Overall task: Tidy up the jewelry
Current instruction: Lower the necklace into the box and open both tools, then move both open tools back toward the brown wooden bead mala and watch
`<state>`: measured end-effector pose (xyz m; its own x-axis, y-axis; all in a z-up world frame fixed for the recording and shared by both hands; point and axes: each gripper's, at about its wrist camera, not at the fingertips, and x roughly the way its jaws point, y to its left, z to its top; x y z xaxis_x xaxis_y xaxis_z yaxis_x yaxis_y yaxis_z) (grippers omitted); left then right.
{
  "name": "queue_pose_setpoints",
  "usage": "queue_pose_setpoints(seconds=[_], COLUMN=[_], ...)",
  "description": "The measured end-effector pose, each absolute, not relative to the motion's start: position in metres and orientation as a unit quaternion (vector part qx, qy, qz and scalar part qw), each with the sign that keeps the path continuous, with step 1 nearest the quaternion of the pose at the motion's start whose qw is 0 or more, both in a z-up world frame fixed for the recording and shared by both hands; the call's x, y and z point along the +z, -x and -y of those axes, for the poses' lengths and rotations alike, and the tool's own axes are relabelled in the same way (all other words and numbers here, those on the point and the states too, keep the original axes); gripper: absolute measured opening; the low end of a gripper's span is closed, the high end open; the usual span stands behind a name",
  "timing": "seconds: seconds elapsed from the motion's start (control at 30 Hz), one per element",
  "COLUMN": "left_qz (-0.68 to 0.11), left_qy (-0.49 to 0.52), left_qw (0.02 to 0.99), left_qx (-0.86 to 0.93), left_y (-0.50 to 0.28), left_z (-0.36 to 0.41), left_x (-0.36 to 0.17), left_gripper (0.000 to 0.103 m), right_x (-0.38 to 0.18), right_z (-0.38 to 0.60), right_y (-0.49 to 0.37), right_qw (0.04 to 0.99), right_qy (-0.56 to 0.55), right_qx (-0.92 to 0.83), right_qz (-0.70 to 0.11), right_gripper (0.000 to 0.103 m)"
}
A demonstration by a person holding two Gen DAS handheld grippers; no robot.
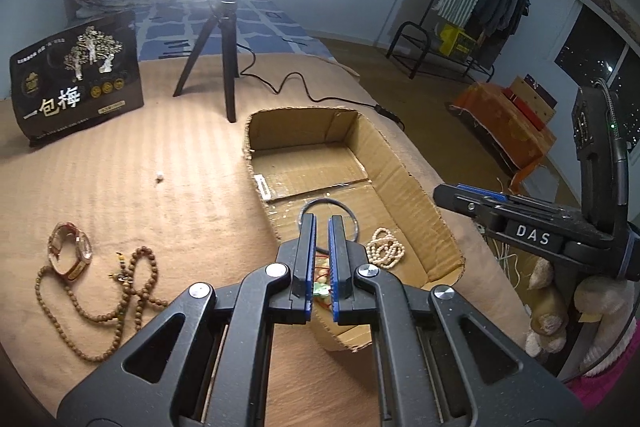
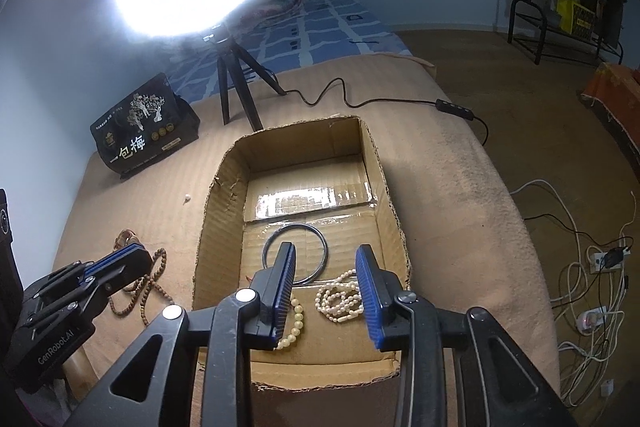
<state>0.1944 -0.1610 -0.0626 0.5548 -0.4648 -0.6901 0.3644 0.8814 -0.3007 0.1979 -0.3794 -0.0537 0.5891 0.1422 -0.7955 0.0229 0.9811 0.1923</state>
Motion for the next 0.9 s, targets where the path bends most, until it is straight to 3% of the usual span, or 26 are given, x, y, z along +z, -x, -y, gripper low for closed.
queue_pose_setpoints(seconds=[0.13, 0.27, 0.33, 0.47, 0.53, 0.7, 0.8, 0.9], left_qz=[-0.402, -0.398, -0.397, -0.39, -0.388, -0.39, -0.387, -0.386], left_qy=[0.061, 0.064, 0.067, 0.074, 0.075, 0.081, 0.088, 0.093], left_qw=[0.885, 0.891, 0.893, 0.899, 0.901, 0.904, 0.906, 0.907], left_qx=[-0.224, -0.21, -0.201, -0.186, -0.177, -0.159, -0.147, -0.138], left_y=[-0.192, -0.19, -0.19, -0.188, -0.187, -0.187, -0.186, -0.185], left_z=[0.148, 0.131, 0.121, 0.103, 0.093, 0.069, 0.052, 0.036], left_x=[-0.059, -0.055, -0.054, -0.05, -0.049, -0.047, -0.047, -0.047], left_gripper=[0.025, 0.027, 0.028, 0.045, 0.045, 0.046, 0.057, 0.059], right_x=[-0.049, -0.044, -0.041, -0.037, -0.036, -0.036, -0.038, -0.04], right_z=[0.372, 0.362, 0.355, 0.337, 0.327, 0.309, 0.302, 0.293], right_y=[-0.195, -0.193, -0.192, -0.192, -0.191, -0.191, -0.192, -0.192], right_qw=[0.889, 0.892, 0.894, 0.896, 0.896, 0.896, 0.894, 0.891], right_qy=[-0.088, -0.086, -0.086, -0.074, -0.064, -0.043, -0.042, -0.048], right_qx=[0.039, 0.048, 0.057, 0.071, 0.078, 0.09, 0.096, 0.11], right_qz=[-0.447, -0.441, -0.437, -0.433, -0.432, -0.433, -0.435, -0.438], right_gripper=[0.042, 0.048, 0.061, 0.067, 0.074, 0.079, 0.081, 0.082])
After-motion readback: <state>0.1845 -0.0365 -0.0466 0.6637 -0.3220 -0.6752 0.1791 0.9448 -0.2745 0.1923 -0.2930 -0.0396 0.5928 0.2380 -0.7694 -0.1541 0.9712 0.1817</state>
